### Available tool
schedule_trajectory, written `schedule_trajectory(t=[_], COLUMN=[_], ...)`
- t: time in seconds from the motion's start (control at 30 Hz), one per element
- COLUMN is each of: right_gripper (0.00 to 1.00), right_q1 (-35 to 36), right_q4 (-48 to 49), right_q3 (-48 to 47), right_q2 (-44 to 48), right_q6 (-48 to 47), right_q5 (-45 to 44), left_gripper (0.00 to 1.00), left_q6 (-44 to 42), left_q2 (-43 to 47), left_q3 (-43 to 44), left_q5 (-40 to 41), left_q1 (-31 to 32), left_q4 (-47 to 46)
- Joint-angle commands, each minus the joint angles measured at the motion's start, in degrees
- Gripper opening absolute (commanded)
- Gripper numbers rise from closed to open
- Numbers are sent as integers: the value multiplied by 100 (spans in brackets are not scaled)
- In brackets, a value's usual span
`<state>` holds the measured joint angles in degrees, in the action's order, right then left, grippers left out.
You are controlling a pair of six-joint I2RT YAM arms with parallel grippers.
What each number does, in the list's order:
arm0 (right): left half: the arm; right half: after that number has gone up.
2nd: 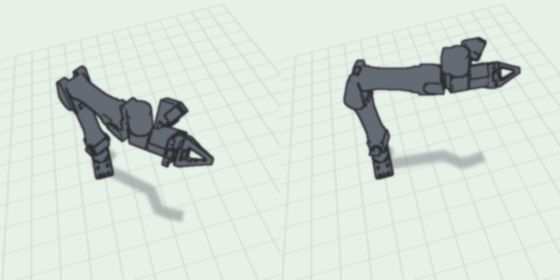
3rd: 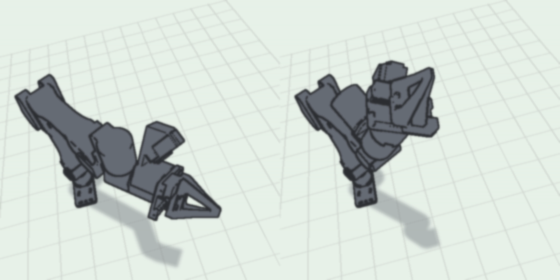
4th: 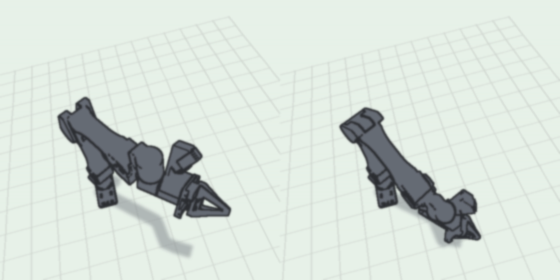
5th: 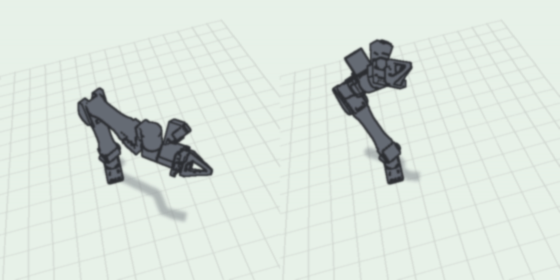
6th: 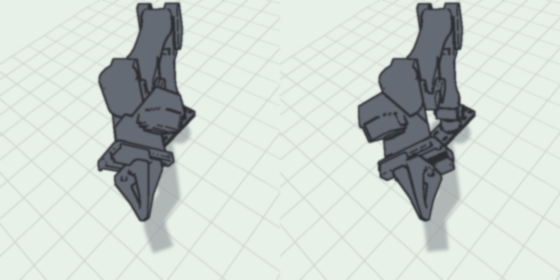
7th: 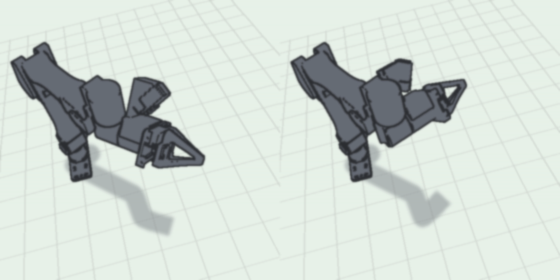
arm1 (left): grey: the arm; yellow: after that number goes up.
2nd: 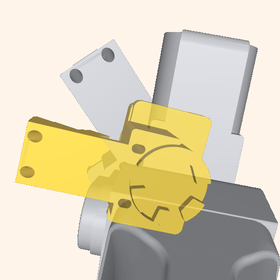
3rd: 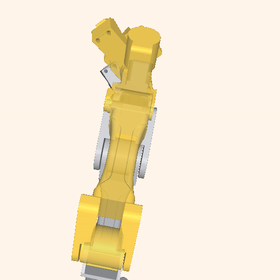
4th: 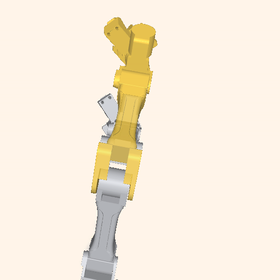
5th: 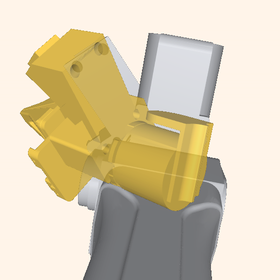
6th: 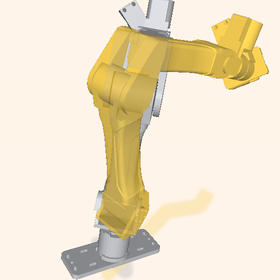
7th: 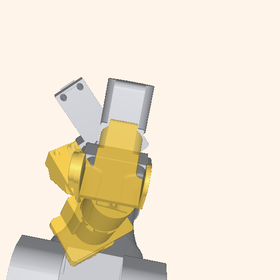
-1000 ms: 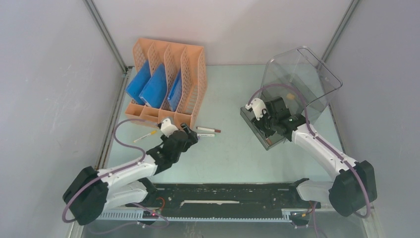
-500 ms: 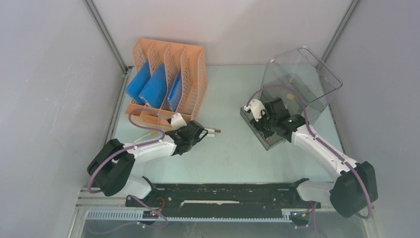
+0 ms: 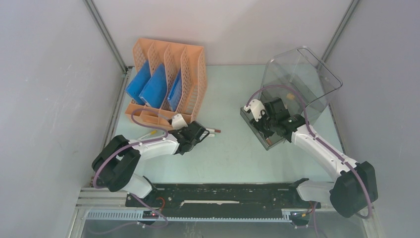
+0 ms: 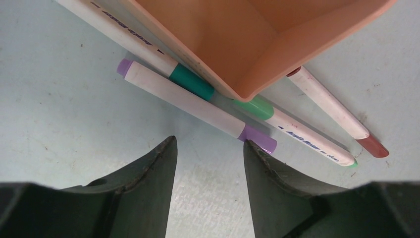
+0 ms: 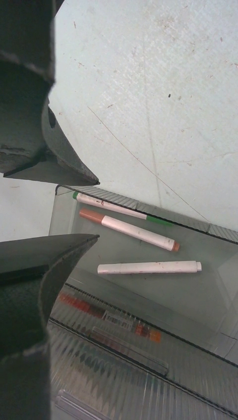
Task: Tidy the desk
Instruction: Pick up the stationery from the center of the board.
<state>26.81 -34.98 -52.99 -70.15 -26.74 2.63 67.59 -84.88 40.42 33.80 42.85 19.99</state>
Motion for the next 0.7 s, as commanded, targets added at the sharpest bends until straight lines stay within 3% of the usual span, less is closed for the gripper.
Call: schedule_trajectory(t=[0.0, 0.67], right_gripper=[48, 48], right_q1=[62, 75], right_q4=[38, 29], right_q3=[-185, -185], right_q2=[133, 124], right_q6=[-66, -83], right_q5=[19, 11], left_gripper=[59, 59], left_q6=[132, 403], left_q2=[-17, -79], left_q3=[244, 190], left_q5=[309, 537], left_q1=[-36, -120], left_q4=[-22, -85])
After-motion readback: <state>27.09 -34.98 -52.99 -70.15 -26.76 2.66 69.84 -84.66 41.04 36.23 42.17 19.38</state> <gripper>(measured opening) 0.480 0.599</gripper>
